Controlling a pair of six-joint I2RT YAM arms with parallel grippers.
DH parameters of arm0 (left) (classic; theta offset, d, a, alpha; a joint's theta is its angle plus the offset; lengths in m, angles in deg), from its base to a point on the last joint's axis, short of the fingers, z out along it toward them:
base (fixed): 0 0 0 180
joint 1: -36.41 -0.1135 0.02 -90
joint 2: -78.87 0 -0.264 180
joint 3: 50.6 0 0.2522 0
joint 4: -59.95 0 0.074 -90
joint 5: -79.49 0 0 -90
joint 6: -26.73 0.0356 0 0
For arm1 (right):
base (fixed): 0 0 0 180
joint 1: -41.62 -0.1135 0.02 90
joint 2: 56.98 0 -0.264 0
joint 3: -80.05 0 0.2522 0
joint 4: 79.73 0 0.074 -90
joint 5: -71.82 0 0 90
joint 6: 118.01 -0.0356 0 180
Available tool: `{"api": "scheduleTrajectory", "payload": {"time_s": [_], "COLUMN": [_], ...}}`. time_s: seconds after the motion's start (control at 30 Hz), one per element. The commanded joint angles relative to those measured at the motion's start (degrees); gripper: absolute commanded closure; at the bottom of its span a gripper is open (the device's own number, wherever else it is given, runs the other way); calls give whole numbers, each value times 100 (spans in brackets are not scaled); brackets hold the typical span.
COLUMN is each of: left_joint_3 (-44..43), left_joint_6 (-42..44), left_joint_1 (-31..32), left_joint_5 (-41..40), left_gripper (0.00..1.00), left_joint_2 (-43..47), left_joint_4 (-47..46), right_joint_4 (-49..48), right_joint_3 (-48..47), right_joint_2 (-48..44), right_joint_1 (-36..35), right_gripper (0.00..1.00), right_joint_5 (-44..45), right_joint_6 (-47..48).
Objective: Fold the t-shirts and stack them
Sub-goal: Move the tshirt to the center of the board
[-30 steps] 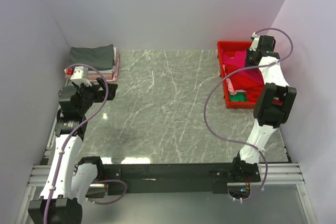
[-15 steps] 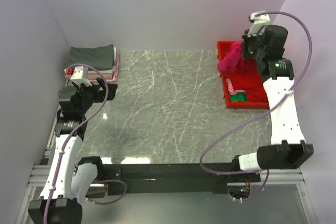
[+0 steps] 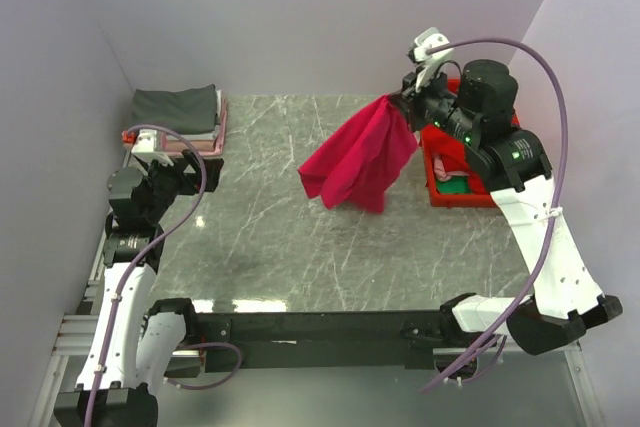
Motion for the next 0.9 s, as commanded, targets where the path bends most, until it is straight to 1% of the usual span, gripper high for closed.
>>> {"api": "scheduleTrajectory", "payload": {"time_s": [0.0, 0.17, 0.27, 0.33, 0.37, 0.4, 0.47, 0.5, 0.57, 0.6, 0.67, 0.73, 0.77, 0.8, 0.83, 0.87], "left_joint_3": [-79, -71, -70, -79, -71, -70, -62, -62, -53, -53, -53, -62, -70, -97, -140, -271], "left_joint_6": [88, 105, 114, 114, 114, 114, 105, 105, 79, 79, 44, -52, -105, -141, -150, -124], "left_joint_1": [-10, -10, -1, -1, -1, -10, -1, -10, -10, -10, -10, -1, 34, 78, 130, 322], "left_joint_5": [138, 164, 181, 199, 225, 243, 357, 401, 532, 716, 954, 1349, 1464, 1543, 1709, 1711], "left_gripper": [0, 1, 0, 1, 1, 1, 0, 1, 1, 0, 1, 1, 1, 1, 0, 2], "left_joint_2": [128, 146, 137, 120, 120, 111, 111, 102, 58, 32, -108, -249, -432, -547, -679, -976], "left_joint_4": [-304, -322, -322, -322, -322, -331, -348, -366, -383, -383, -540, -594, -594, -559, -472, -445], "right_joint_4": [-175, -184, -272, -324, -351, -377, -369, -395, -421, -404, -395, -290, -229, -184, -158, -184], "right_joint_3": [-317, -89, 429, 789, 904, 1027, 1089, 1185, 1309, 1483, 1782, 2379, 2590, 3019, 3232, 3434], "right_joint_2": [6, 155, 243, 366, 401, 497, 559, 534, 463, 393, 297, 208, 182, 147, 34, -46], "right_joint_1": [-243, -428, -647, -718, -736, -736, -710, -675, -543, -299, 44, 509, 608, 696, 775, 793], "right_gripper": [100, 100, 100, 86, 76, 53, 28, 25, 21, 19, 19, 19, 19, 20, 21, 21], "right_joint_5": [-56, -275, -539, -742, -751, -690, -567, -453, -434, -521, -1389, -2189, -2784, -2990, -3149, -3385], "right_joint_6": [111, 42, -3, 32, 6, -3, 76, 76, 137, 147, 173, 357, 453, 715, 831, 971]}}
